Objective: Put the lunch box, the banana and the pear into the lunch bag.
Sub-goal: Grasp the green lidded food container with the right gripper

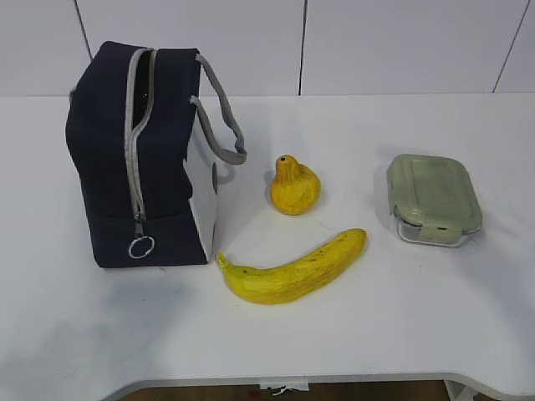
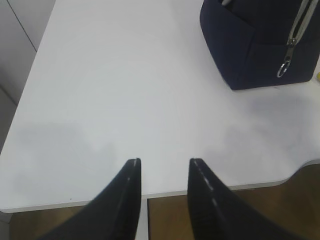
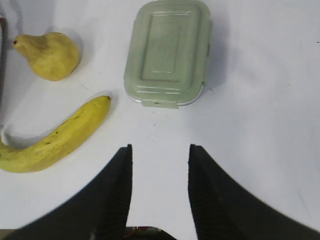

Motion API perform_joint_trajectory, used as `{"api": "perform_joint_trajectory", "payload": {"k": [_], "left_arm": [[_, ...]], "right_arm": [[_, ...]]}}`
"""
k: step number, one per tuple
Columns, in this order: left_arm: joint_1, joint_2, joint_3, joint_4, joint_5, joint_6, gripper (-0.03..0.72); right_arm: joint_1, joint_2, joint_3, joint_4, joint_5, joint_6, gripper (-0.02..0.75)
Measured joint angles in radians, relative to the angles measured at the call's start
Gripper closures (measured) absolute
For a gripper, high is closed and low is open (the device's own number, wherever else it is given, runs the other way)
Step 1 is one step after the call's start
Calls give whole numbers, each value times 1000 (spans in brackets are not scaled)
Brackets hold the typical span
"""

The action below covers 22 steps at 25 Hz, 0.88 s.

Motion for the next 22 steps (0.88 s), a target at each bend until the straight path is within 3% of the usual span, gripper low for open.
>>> {"api": "perform_joint_trajectory", "payload": {"k": [5, 9, 22], "left_arm": [[0, 0, 0, 0, 0, 0, 445], [0, 0, 0, 0, 0, 0, 445], [0, 0, 0, 0, 0, 0, 445]], "right_arm": [[-102, 69, -60, 16, 36, -78, 472], [-204, 122, -85, 106, 67, -194, 495], [-567, 369, -100, 687, 329, -786, 503]]}}
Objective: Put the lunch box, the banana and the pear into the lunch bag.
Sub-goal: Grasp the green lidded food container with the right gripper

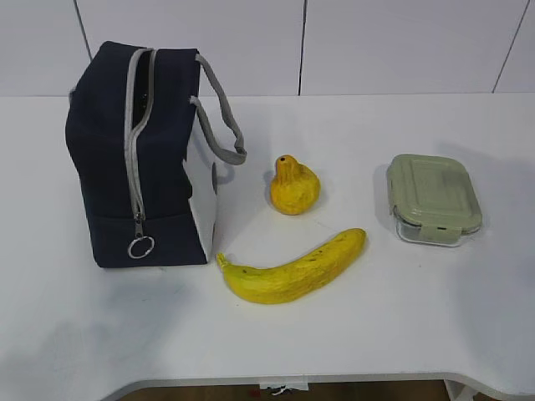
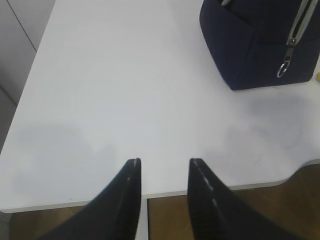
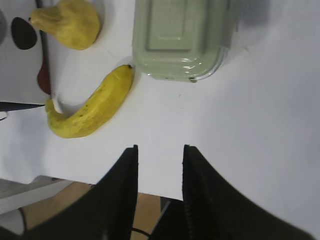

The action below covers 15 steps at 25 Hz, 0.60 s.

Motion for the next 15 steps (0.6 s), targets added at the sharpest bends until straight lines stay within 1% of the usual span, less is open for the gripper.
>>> {"api": "perform_joint_trajectory", "payload": {"k": [4, 7, 11, 15], "left_arm": [[0, 0, 0, 0, 0, 0, 445], [0, 0, 0, 0, 0, 0, 445], [0, 0, 0, 0, 0, 0, 445], [0, 0, 0, 0, 0, 0, 445]], "right_arm": [[-60, 113, -39, 110, 37, -117, 504], [-89, 196, -86, 158, 37, -142, 504], [-100, 284, -147, 177, 37, -148, 504], [-100, 322, -168, 174, 37, -149, 504]]}}
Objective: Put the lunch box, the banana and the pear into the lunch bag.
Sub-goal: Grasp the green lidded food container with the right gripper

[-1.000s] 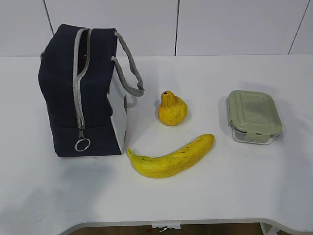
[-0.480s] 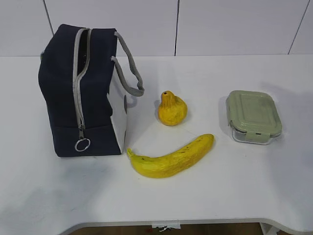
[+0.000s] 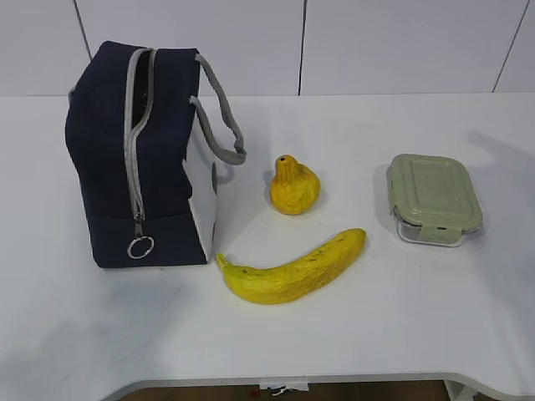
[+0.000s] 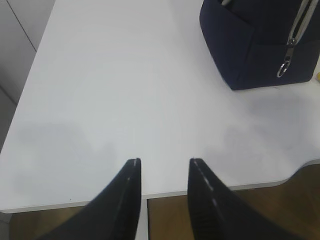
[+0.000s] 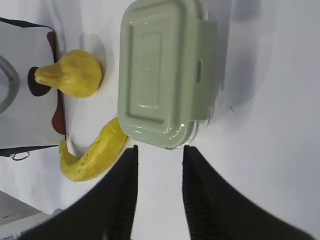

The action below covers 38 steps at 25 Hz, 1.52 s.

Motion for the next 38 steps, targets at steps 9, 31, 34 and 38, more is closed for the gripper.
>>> {"api": "perform_joint_trajectory", "payload": {"k": [9, 31, 34, 38], "left_arm": [[0, 0, 0, 0, 0, 0, 445], [0, 0, 0, 0, 0, 0, 445], [0, 0, 0, 0, 0, 0, 445], [0, 0, 0, 0, 0, 0, 445]], "right_arm": [[0, 2, -3, -29, -5, -2, 316], [0, 296, -133, 85, -12, -72, 143], [0, 324, -134, 116, -12, -85, 145], [0, 355, -136, 145, -13, -107, 147]]}}
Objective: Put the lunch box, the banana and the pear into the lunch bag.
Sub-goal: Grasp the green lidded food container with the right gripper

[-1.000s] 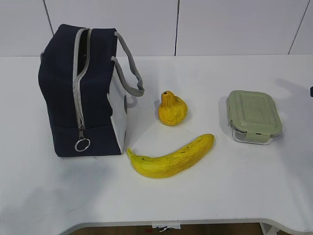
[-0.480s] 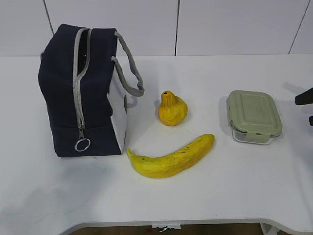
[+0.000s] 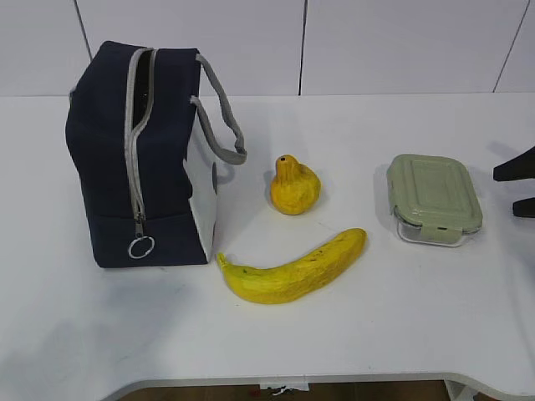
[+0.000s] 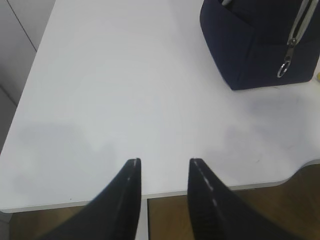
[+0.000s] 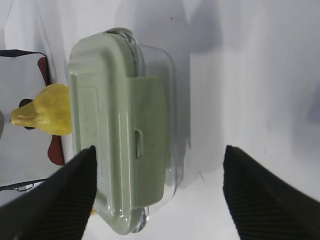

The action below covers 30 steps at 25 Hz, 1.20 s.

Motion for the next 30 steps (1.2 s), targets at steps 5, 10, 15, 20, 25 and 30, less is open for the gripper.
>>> {"api": "perform_joint_trajectory", "payload": {"k": [5, 10, 15, 20, 25, 30], "left_arm": [[0, 0, 0, 0, 0, 0, 445], [0, 0, 0, 0, 0, 0, 445], [0, 0, 0, 0, 0, 0, 445], [0, 0, 0, -4, 0, 0, 445], [0, 0, 0, -4, 0, 0, 445], [0, 0, 0, -5, 0, 0, 445]], "right_arm": [[4, 23, 0, 10, -4, -25, 148], [49, 23, 0, 28, -6, -69, 148], [86, 26, 0, 48, -6, -79, 148], [101, 58, 0, 54, -6, -79, 148], [120, 78, -4, 67, -8, -88, 148], [132, 83, -17, 101, -9, -110, 148]]}}
